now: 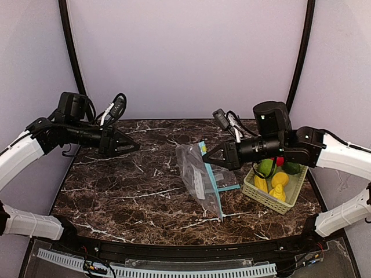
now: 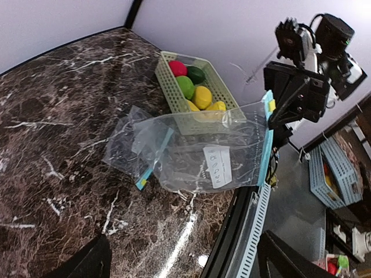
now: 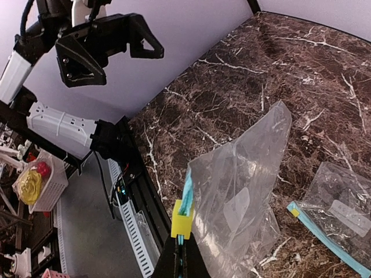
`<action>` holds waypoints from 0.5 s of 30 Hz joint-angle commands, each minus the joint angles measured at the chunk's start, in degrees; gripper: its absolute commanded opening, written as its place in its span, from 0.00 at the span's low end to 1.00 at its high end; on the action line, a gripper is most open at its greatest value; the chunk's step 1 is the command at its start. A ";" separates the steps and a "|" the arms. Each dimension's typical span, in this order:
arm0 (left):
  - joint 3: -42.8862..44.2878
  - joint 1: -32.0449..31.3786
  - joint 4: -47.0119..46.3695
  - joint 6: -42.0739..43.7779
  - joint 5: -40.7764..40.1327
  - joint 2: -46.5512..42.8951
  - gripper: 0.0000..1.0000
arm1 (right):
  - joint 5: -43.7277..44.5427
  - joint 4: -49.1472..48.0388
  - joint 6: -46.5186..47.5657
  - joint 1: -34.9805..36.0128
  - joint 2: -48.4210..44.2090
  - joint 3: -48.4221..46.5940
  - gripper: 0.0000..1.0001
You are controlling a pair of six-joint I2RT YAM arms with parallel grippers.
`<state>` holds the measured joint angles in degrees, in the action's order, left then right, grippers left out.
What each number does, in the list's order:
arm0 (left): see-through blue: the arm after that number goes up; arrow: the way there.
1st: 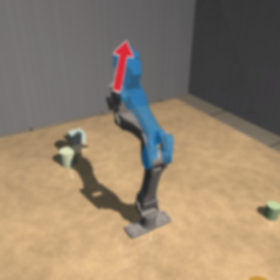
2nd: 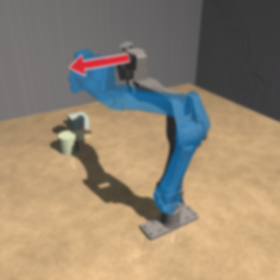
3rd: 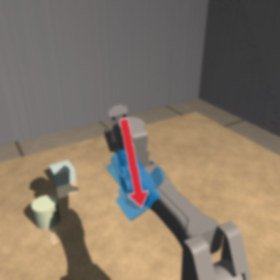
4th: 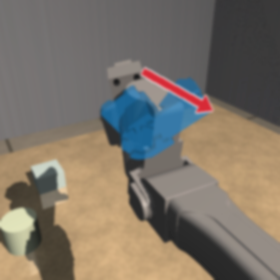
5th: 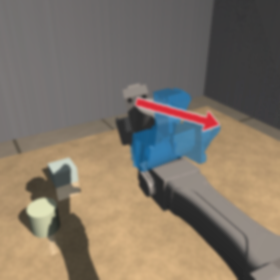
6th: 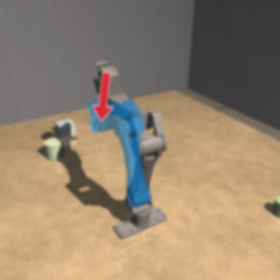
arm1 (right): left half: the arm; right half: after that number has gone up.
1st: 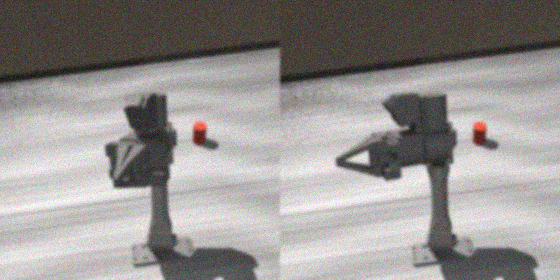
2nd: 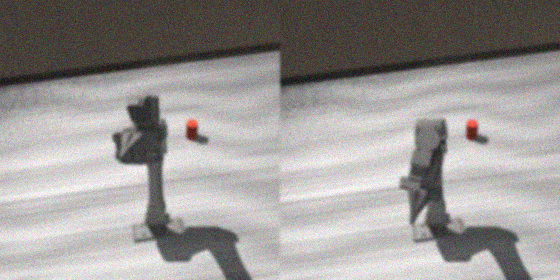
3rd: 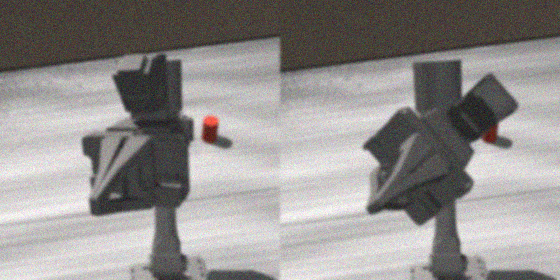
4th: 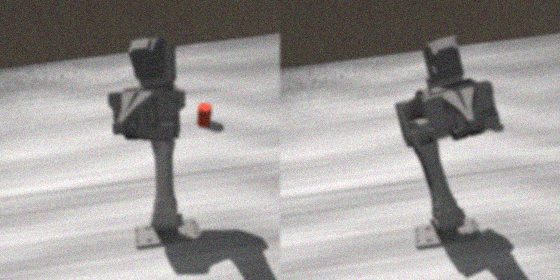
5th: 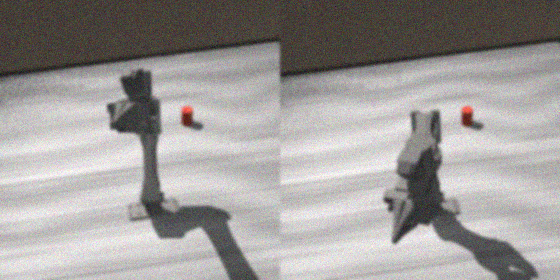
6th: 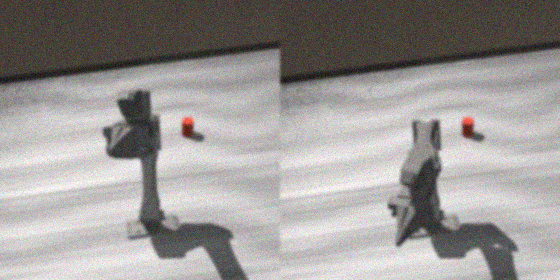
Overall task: Place the food in the zip-top bag and seal the zipper
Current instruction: Pass from the left arm to the right
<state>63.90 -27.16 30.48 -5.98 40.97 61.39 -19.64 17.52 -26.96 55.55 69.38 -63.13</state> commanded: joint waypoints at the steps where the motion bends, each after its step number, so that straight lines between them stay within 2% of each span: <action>1: 5.76 -7.66 -3.09 8.17 5.29 4.27 0.89 | -7.31 3.93 3.54 2.12 1.57 -2.90 0.00; 6: 10.79 -14.76 -3.63 12.57 8.68 14.23 0.90 | -10.92 3.93 4.72 4.20 4.34 -4.96 0.00; 9: 11.20 -18.75 -4.64 13.68 10.37 17.31 0.90 | -11.51 3.84 4.40 4.53 5.48 -5.22 0.00; 11: 9.42 -20.38 -7.54 13.16 11.16 18.31 0.83 | -11.65 3.76 4.21 4.66 6.05 -5.27 0.00; 15: 4.62 -20.91 -16.98 8.26 15.97 18.44 0.59 | -11.65 3.60 3.59 4.91 6.74 -5.36 0.00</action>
<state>71.85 -47.35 21.85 4.34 50.85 80.97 -29.95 21.10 -23.59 59.75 75.46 -66.85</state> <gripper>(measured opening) 0.689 0.007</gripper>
